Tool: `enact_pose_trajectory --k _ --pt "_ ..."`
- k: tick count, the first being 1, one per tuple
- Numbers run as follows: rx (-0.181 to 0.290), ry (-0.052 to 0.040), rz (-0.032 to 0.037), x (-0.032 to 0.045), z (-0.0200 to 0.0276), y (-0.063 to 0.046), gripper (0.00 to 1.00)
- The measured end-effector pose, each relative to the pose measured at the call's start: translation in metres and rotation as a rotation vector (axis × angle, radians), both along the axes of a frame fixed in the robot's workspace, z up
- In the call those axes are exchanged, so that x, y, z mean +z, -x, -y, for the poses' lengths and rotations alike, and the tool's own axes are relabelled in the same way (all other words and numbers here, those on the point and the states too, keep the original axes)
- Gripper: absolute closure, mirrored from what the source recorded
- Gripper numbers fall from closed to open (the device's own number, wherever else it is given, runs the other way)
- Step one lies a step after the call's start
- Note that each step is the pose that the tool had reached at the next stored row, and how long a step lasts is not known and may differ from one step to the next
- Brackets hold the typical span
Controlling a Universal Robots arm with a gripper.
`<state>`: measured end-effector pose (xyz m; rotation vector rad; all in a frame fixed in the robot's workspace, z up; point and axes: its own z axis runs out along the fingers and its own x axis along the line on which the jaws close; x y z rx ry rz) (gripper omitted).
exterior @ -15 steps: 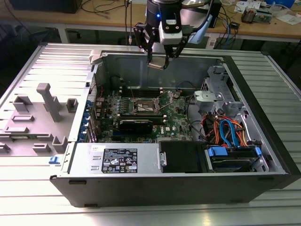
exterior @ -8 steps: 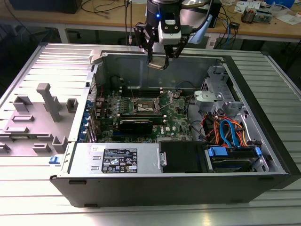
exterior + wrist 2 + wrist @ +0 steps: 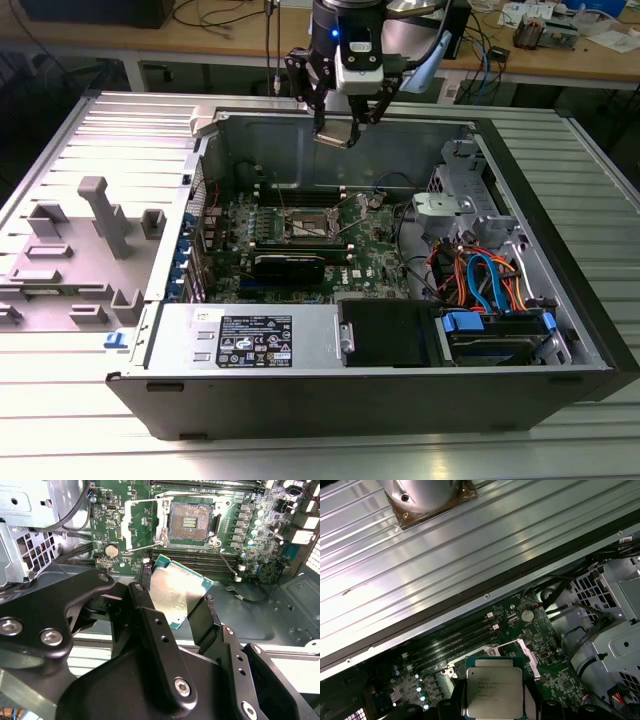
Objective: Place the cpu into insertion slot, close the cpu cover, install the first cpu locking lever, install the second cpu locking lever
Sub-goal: 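Place the cpu into insertion slot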
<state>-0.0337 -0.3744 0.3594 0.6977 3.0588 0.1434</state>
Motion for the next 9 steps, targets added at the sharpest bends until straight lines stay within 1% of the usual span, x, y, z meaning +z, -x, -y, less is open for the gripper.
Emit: enact_pose_trajectory --k 9 --pt "-0.005 0.0 0.0 0.0 0.0 0.0 0.45"
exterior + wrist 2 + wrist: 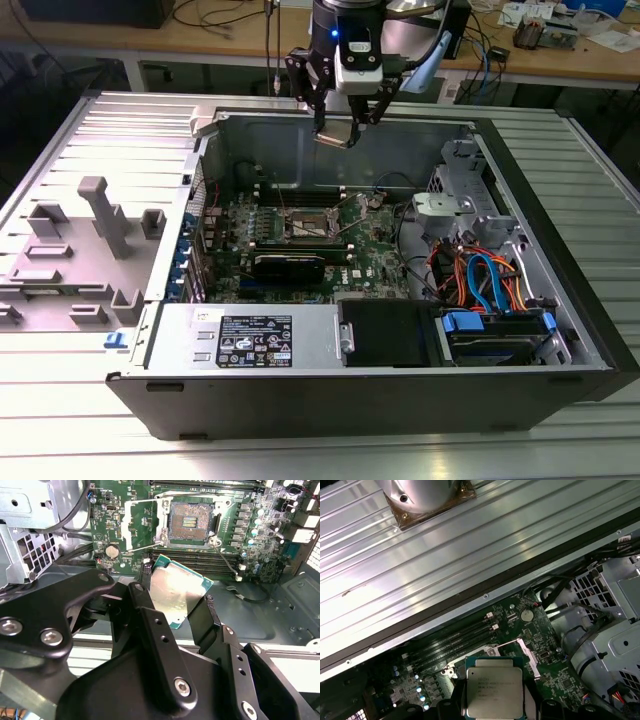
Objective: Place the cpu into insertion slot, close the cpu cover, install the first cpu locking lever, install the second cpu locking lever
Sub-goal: 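Place the cpu into insertion slot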
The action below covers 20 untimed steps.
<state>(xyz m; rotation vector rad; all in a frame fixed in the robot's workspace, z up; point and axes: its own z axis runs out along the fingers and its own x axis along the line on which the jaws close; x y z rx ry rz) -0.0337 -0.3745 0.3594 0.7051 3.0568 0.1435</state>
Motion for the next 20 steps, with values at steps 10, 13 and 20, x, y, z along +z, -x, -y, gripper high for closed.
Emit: enact_pose_trajectory --k 10,13,20 --pt "-0.021 0.0 0.0 -0.0002 0.0022 0.0 0.45" --pt "-0.039 0.0 0.0 -0.0003 0.0025 0.0 0.45" --pt "-0.045 0.0 0.0 -0.0003 0.0026 0.0 0.45"
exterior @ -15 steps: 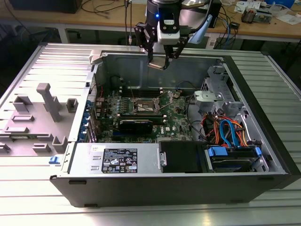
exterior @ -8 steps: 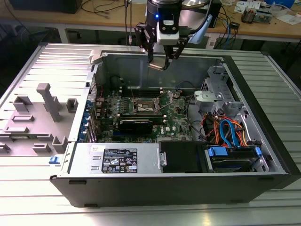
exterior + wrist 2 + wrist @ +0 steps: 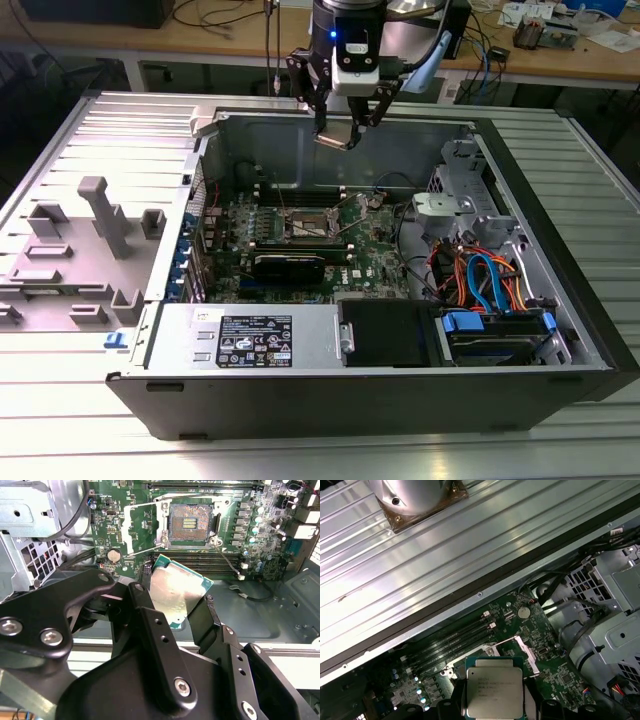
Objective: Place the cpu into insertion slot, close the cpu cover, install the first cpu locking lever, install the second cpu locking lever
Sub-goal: 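Place the cpu into insertion slot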
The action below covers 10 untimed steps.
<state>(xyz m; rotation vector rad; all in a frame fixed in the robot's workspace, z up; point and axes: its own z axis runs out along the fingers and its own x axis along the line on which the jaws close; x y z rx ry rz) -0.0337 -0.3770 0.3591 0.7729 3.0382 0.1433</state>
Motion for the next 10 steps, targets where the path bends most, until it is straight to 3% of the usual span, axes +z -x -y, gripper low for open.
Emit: enact_pose_trajectory --k 10 --pt "-0.014 0.0003 0.0 -0.0003 0.0028 0.0 0.45"
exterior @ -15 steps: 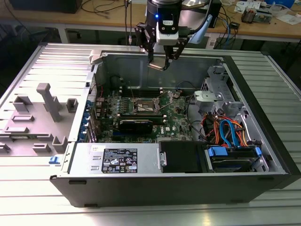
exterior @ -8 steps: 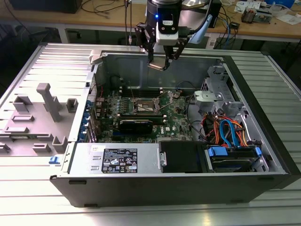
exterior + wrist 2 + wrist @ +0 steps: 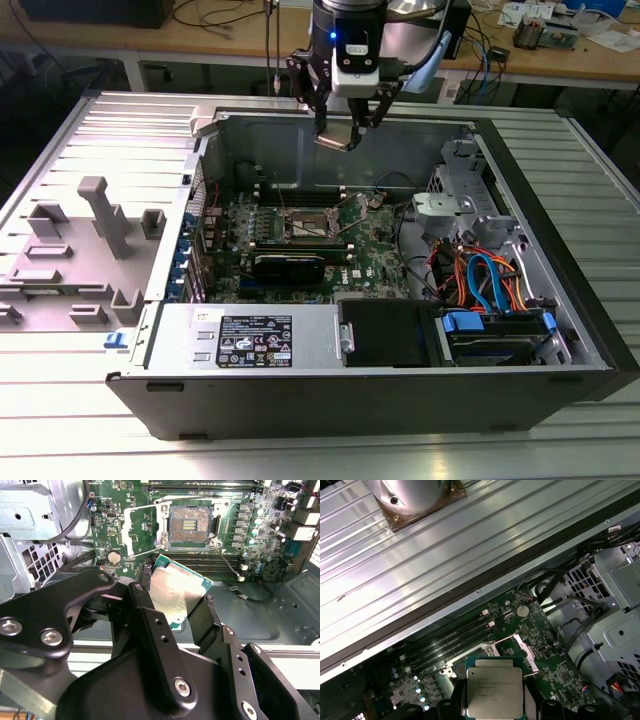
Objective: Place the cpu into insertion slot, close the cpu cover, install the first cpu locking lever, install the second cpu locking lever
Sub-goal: 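Place the cpu into insertion slot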
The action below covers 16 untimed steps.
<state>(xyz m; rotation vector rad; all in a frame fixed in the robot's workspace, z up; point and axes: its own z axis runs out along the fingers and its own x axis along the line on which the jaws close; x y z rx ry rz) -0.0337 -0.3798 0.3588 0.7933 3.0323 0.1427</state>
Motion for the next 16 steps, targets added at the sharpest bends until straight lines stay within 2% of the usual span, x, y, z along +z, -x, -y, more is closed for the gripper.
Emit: enact_pose_trajectory --k 7,16 --pt "-0.062 0.0002 -0.0001 -0.0006 0.0002 0.0 0.45" --pt "-0.066 0.0001 -0.0001 -0.0007 0.0002 0.0 0.45"
